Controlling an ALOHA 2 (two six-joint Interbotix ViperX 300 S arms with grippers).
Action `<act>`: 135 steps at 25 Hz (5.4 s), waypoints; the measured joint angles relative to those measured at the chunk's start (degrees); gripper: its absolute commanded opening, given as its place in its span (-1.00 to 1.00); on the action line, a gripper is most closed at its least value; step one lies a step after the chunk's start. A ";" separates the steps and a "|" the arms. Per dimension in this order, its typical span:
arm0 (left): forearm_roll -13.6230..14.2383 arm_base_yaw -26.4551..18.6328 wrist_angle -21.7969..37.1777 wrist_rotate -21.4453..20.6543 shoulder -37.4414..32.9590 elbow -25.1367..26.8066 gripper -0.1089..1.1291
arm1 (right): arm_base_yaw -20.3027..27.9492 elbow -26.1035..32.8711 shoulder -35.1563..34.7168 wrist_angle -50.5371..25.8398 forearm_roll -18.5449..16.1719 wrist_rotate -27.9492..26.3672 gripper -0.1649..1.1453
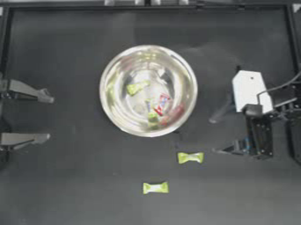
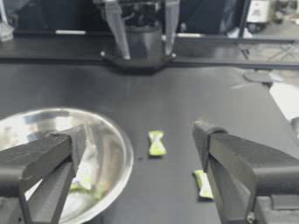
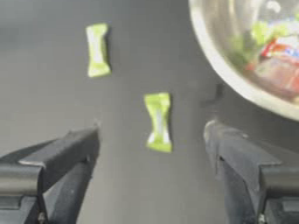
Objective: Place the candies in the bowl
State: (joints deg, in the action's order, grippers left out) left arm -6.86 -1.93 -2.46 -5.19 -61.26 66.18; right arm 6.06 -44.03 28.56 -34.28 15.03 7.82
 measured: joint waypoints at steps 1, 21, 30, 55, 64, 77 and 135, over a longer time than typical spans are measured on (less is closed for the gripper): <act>0.00 -0.09 0.00 0.00 0.09 0.00 0.82 | -0.44 0.88 -1.23 -0.62 -0.09 0.00 0.77; -0.97 -0.97 0.09 0.00 0.00 -0.09 0.82 | -9.67 7.21 -24.61 -2.37 -18.19 -19.86 0.77; -1.41 -0.97 0.26 0.00 0.09 0.00 0.82 | -10.72 8.35 -30.41 0.26 -17.31 -19.86 0.77; -2.02 -1.05 0.26 0.00 0.09 -0.09 0.82 | -12.83 12.22 -37.00 -3.87 -18.46 -21.01 -0.31; -2.29 -1.05 0.26 0.00 0.09 0.00 0.82 | -13.45 12.66 -33.66 -3.96 -18.63 -21.09 -0.30; -2.29 -1.05 0.26 0.00 0.09 -0.09 0.82 | -5.10 12.04 -18.72 6.68 -29.79 -20.04 -0.29; -2.29 -2.02 2.55 0.62 2.11 -0.18 0.75 | -4.39 -9.14 11.25 36.91 -29.88 -20.74 0.76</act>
State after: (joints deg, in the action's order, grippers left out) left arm -9.14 -3.96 0.09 -4.57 -59.15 66.01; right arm 1.67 -53.17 39.81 2.64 -14.85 -12.92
